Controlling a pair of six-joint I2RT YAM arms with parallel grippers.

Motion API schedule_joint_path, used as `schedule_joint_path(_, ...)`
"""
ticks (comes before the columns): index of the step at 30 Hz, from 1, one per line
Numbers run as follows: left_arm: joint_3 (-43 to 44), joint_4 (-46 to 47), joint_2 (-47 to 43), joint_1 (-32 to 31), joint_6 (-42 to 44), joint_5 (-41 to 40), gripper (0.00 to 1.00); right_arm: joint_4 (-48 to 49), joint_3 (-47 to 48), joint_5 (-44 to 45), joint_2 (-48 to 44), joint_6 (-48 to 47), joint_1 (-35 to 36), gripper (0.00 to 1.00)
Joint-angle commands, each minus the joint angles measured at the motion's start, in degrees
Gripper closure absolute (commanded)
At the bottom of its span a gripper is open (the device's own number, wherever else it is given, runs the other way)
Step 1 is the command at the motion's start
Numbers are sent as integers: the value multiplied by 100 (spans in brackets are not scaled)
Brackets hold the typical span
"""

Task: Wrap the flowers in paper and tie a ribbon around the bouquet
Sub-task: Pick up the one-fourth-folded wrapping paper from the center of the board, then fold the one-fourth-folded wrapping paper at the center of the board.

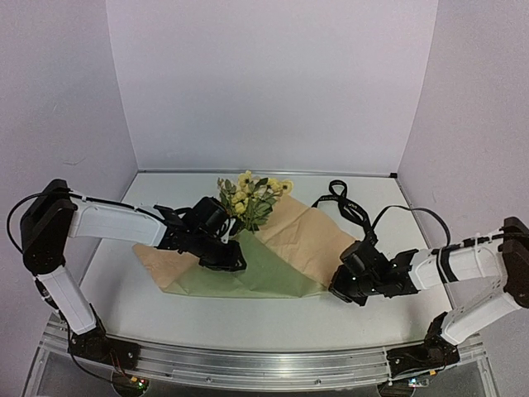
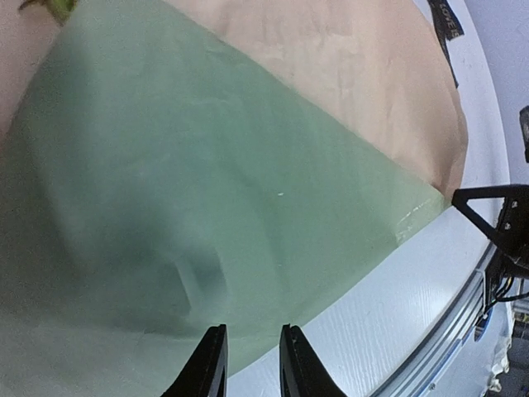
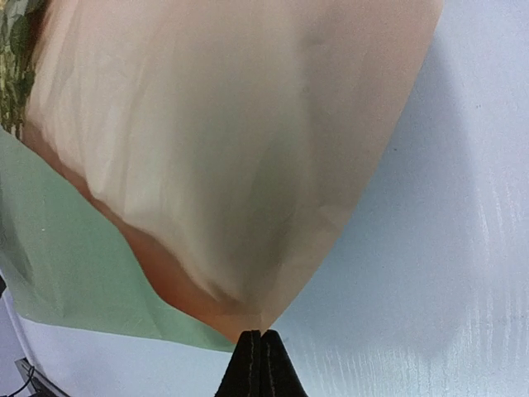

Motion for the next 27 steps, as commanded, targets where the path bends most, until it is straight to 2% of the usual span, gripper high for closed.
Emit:
schedule_joint_path(1,565,354,380,-188,437,99,76,-489,-27,435,-517,-427,-28,100)
schedule_joint_path(12,1907,436,1739,-714,928,308,77,-1898,499,251,-1262,-1298,-137,100)
schedule_joint_path(19,2177,423,2079,-1051,1346,339,77,-2128,781,171,-1248,-1366,-141,100)
schedule_joint_path(27,2266,367,2352,-1219,1546,-27,76,-2287,1108,123,-1126,-1356,-140,100)
